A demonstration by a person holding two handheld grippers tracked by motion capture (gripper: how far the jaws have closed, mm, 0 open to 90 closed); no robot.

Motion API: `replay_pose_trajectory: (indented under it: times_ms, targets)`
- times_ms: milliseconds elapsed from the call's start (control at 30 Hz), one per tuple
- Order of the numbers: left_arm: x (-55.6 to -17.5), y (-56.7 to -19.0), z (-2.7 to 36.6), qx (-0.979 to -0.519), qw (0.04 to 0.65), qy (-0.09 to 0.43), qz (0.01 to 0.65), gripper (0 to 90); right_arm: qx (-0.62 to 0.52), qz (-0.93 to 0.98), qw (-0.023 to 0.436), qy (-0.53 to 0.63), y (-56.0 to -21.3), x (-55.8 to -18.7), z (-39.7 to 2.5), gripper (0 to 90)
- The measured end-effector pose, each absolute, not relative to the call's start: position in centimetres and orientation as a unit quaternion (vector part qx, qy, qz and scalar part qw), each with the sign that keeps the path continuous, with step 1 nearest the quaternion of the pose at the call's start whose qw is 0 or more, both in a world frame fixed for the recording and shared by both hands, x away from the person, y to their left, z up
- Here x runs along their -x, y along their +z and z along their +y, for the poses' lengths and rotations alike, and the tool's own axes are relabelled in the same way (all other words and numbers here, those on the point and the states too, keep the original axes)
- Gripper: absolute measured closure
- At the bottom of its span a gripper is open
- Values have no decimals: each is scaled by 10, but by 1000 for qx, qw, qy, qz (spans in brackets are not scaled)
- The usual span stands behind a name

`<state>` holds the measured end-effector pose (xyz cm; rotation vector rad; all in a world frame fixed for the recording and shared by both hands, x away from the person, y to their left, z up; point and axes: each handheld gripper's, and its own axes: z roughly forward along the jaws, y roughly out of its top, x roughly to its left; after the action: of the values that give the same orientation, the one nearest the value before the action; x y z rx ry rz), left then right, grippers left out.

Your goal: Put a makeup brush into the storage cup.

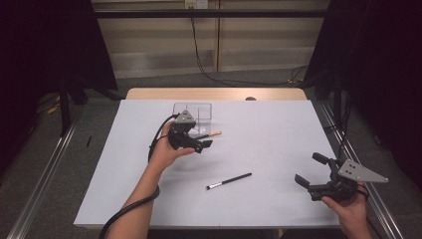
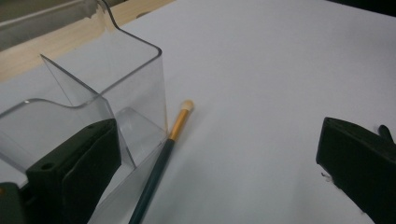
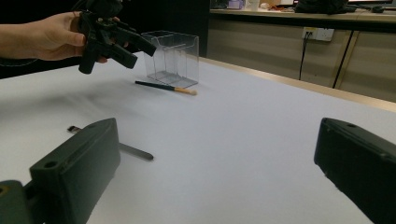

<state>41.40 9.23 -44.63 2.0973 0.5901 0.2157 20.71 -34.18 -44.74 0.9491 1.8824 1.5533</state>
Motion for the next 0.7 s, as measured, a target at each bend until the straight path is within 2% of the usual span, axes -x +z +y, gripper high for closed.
replay_pose_trajectory:
  times_ms: [700]
  targets:
    - [-430,-458,78,-888,385,61,245,1,-349,694,262,572,-447,-206,-343,0]
